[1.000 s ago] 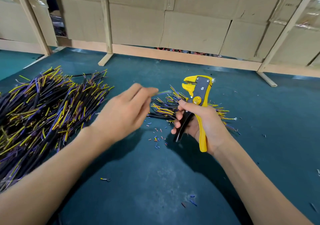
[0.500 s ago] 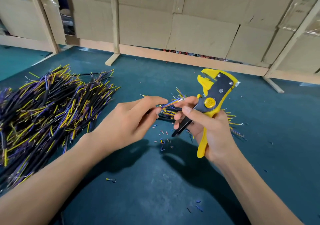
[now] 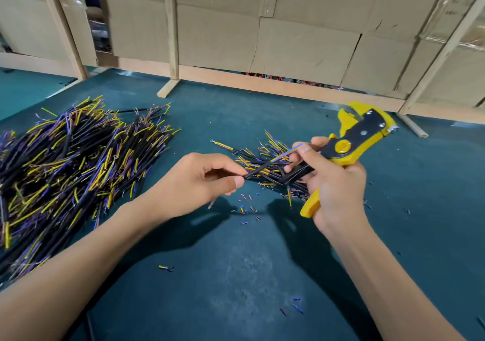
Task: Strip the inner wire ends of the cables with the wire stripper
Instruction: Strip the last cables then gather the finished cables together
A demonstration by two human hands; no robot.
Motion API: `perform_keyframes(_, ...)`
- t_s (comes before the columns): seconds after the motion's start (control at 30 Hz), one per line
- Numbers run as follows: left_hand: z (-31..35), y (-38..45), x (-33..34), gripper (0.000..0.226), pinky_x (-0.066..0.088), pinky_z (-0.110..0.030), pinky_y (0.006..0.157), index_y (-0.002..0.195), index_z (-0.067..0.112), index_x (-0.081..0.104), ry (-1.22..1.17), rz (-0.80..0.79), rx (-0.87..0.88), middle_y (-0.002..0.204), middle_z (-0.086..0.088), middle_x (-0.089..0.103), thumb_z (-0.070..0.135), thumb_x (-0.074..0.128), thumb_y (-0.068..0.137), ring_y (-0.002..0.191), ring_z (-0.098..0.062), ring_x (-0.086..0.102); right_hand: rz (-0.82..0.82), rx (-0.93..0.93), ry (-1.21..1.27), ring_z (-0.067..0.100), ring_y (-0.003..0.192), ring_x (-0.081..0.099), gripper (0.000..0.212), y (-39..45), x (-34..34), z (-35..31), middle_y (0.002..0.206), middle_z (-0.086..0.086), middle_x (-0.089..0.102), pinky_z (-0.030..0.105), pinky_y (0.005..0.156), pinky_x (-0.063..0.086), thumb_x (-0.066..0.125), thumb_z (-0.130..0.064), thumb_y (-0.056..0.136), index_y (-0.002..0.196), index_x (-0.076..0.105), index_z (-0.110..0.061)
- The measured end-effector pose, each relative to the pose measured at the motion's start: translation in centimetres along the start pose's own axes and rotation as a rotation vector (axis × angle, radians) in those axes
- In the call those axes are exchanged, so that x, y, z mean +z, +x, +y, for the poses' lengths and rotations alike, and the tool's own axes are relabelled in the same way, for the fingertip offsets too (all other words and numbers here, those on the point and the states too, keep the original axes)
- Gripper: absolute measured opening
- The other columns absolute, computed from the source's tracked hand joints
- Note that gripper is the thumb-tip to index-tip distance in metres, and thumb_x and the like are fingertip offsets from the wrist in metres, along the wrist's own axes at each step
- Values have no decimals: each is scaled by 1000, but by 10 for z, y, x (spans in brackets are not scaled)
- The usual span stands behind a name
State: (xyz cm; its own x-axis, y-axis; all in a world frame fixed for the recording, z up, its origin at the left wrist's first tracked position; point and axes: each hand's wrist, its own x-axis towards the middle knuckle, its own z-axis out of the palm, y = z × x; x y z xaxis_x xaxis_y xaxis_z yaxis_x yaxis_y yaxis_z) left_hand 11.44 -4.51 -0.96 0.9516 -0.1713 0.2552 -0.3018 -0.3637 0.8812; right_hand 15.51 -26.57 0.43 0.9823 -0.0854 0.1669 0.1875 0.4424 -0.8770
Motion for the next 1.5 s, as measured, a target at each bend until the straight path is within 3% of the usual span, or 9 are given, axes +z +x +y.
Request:
perform_keyframes(0.1, -3, 4, -7, 10, 50, -22, 75, 92, 22, 77, -13, -159, -115, 80, 4, 73, 13, 73, 90, 72, -10, 62, 80, -20, 33, 29, 67, 65, 19, 7, -5, -7, 80, 15, 69, 39, 63, 55, 66, 11, 90, 88, 59, -6)
perform_keyframes(0.17, -2, 5, -9, 9, 50, -20, 70, 94, 22, 78, -73, -243, -159, 80, 3, 72, 15, 72, 91, 69, -9, 61, 107, -18, 40, 29, 66, 66, 20, 9, -6, -9, 80, 16, 70, 41, 65, 55, 67, 10, 90, 85, 59, -8)
perform_keyframes(0.3, -2, 4, -6, 18, 43, -17, 56, 107, 23, 77, -159, -286, -202, 81, -1, 70, 26, 73, 89, 65, -7, 56, 132, -22, 34, 28, 67, 66, 19, 10, -7, -8, 80, 16, 68, 42, 66, 56, 69, 8, 90, 84, 59, -8)
perform_keyframes(0.53, 0, 2, -3, 8, 48, -12, 74, 94, 28, 78, -71, -356, -173, 89, 6, 76, 27, 77, 86, 79, -4, 65, 114, -17, 26, 29, 68, 67, 23, 10, -8, -4, 80, 15, 70, 40, 66, 56, 70, 5, 90, 79, 59, -11)
perform_keyframes(0.6, 2, 1, -1, 3, 46, -13, 66, 90, 24, 76, -91, -348, -174, 83, 6, 73, 22, 77, 88, 71, -5, 61, 88, -6, -21, 30, 70, 68, 21, 10, -8, -4, 82, 15, 72, 40, 65, 57, 71, -1, 92, 75, 63, -12)
perform_keyframes(0.77, 6, 2, -1, 11, 49, -26, 61, 96, 6, 69, -581, -198, -221, 83, -9, 65, 12, 70, 86, 70, -16, 60, -22, 114, -71, 32, 68, 68, 30, 4, -2, 0, 85, 15, 74, 42, 61, 57, 73, -20, 93, 63, 74, -19)
perform_keyframes(1.0, 14, 7, -6, 5, 58, -26, 67, 87, 17, 72, -908, 187, -148, 87, -5, 74, 17, 68, 84, 82, -18, 73, -601, 386, -38, 34, 65, 60, 12, -20, 10, 12, 71, 14, 53, 50, 63, 54, 65, -12, 90, 80, 62, -8)
perform_keyframes(1.13, 16, 8, -9, 5, 59, -31, 75, 94, 12, 66, -994, 302, -72, 95, -12, 73, 13, 65, 89, 93, -26, 74, -791, 425, -34, 34, 66, 61, 13, -33, 14, 16, 73, 15, 53, 50, 65, 54, 66, -14, 90, 83, 59, -5)
perform_keyframes(1.5, 19, 6, -4, 5, 58, -34, 67, 93, 12, 62, -895, 363, -5, 99, -7, 68, 13, 63, 88, 91, -28, 72, -753, 464, 101, 34, 66, 59, 14, -45, 23, 26, 73, 14, 51, 51, 66, 53, 63, -13, 93, 85, 56, -3)
